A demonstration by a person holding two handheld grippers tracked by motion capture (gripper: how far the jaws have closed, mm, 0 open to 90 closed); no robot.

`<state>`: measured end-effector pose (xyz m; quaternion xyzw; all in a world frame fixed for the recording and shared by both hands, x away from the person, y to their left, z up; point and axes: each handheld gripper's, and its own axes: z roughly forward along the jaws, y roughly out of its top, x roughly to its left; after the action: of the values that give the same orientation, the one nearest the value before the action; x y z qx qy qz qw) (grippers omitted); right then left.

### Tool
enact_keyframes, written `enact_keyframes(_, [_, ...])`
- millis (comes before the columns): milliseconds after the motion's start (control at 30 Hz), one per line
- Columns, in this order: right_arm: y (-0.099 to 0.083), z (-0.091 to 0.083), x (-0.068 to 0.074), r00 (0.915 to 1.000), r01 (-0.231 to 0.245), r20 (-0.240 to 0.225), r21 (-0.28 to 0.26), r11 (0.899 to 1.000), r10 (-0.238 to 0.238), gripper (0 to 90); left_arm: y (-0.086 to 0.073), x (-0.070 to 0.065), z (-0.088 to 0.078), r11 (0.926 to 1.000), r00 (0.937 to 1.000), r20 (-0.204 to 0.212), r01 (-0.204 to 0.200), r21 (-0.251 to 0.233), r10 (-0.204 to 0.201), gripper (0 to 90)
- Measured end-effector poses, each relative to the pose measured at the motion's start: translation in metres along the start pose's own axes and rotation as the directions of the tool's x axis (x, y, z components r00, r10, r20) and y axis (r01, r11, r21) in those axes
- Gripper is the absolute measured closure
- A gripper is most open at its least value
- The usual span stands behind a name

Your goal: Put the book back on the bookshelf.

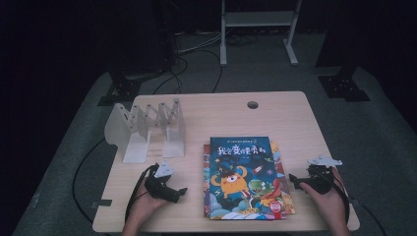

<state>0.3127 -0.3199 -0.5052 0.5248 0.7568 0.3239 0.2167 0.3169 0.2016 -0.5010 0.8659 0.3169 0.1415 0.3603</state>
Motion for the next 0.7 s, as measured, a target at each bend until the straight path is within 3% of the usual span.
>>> enact_keyframes(167, [0.000, 0.000, 0.000, 1.0000, 0.000, 0.000, 0.000, 1.000, 0.000, 3.3, 0.000, 0.000, 0.000, 1.0000, 1.0000, 0.000, 0.000, 0.000, 0.000, 0.0])
enact_keyframes(200, [0.000, -0.001, 0.000, 1.0000, -0.001, 0.000, -0.006, 1.000, 0.001, 6.4, 0.000, 0.000, 0.000, 1.0000, 1.0000, 0.000, 0.000, 0.000, 0.000, 0.0])
enact_keyframes(233, [-0.001, -0.002, 0.000, 1.0000, 0.002, -0.001, -0.024, 1.000, -0.002, 14.9, 0.000, 0.000, 0.000, 1.0000, 1.0000, 0.000, -0.001, 0.000, 0.001, 0.0])
enact_keyframes(300, [-0.001, -0.003, 0.000, 0.9999, 0.007, -0.008, -0.033, 0.999, -0.007, 18.8, 0.000, 0.000, 0.000, 1.0000, 1.0000, 0.002, -0.004, 0.002, 0.004, 0.0])
enact_keyframes(367, [-0.002, -0.005, -0.001, 0.9999, 0.009, -0.009, -0.043, 0.999, -0.009, 29.1, 0.000, 0.000, 0.000, 1.0000, 1.0000, 0.004, -0.006, 0.003, 0.006, 0.0])
enact_keyframes(533, [0.005, -0.013, -0.001, 0.9999, -0.005, -0.015, -0.035, 0.999, 0.004, 32.7, 0.000, 0.000, 0.000, 1.0000, 1.0000, 0.005, -0.007, 0.001, 0.007, 0.0])
enact_keyframes(700, [0.022, -0.022, 0.008, 0.9985, 0.004, -0.054, -0.056, 0.998, -0.007, 32.8, 0.000, -0.001, -0.001, 1.0000, 1.0000, 0.006, -0.007, 0.004, 0.007, 0.0])
